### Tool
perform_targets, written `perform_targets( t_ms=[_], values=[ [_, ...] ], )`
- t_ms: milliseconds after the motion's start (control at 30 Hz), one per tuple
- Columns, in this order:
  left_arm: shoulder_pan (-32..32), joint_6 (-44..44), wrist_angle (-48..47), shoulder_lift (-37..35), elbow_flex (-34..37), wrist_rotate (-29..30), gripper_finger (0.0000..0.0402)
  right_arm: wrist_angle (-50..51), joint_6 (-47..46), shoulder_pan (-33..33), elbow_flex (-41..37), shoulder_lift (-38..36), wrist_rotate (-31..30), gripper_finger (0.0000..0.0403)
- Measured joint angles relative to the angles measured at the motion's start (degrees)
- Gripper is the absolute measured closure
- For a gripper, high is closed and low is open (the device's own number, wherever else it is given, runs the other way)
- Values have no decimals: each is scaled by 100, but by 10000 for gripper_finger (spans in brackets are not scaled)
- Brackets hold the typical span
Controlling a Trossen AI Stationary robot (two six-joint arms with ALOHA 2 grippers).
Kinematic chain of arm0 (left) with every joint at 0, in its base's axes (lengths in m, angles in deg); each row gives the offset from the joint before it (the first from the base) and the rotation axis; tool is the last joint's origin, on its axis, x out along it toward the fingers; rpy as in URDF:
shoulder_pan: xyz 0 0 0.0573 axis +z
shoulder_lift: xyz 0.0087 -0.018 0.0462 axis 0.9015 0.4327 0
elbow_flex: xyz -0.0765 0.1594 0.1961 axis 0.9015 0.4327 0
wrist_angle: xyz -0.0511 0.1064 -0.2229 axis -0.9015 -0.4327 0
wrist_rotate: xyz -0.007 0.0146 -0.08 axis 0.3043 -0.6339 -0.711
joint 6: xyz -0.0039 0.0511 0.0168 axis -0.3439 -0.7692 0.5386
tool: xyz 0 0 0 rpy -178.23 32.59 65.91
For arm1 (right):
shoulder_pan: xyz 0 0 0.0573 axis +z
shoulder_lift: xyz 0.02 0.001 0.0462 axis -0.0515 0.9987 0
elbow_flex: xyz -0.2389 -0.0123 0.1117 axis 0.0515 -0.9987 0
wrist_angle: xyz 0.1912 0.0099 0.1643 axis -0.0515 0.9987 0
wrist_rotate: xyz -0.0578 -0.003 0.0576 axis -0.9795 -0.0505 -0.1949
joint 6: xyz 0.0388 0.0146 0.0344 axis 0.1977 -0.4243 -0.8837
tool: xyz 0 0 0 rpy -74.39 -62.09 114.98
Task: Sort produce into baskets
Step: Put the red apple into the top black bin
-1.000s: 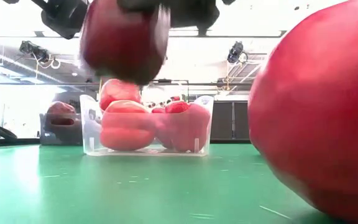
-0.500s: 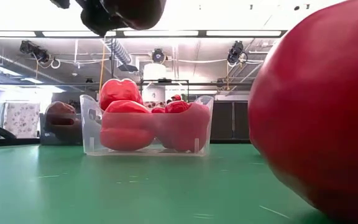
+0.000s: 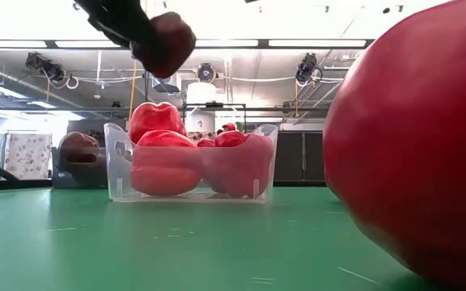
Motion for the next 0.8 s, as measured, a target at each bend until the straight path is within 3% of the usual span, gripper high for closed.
perform_targets(
  t_ms=[133,300,533,667,800],
  values=[
    [1182,15,-761,-703,-19,-12,84,730,-1004,92,0,-218,-88,37],
    [2897,-423,-1042,-1366,41,-162,84,1085,-1370,292,0,-248,-73,42],
    [5371,-766,-425,-1605,935,-1512,78,1368,-1714,441,0,-246,-82,47],
    [6253,-576,81,-1417,1327,-1746,77,1543,-1947,464,0,-246,-79,47],
    [6659,-596,192,-1168,1406,-1769,73,1634,-2111,456,0,-246,-67,47]
  ],
)
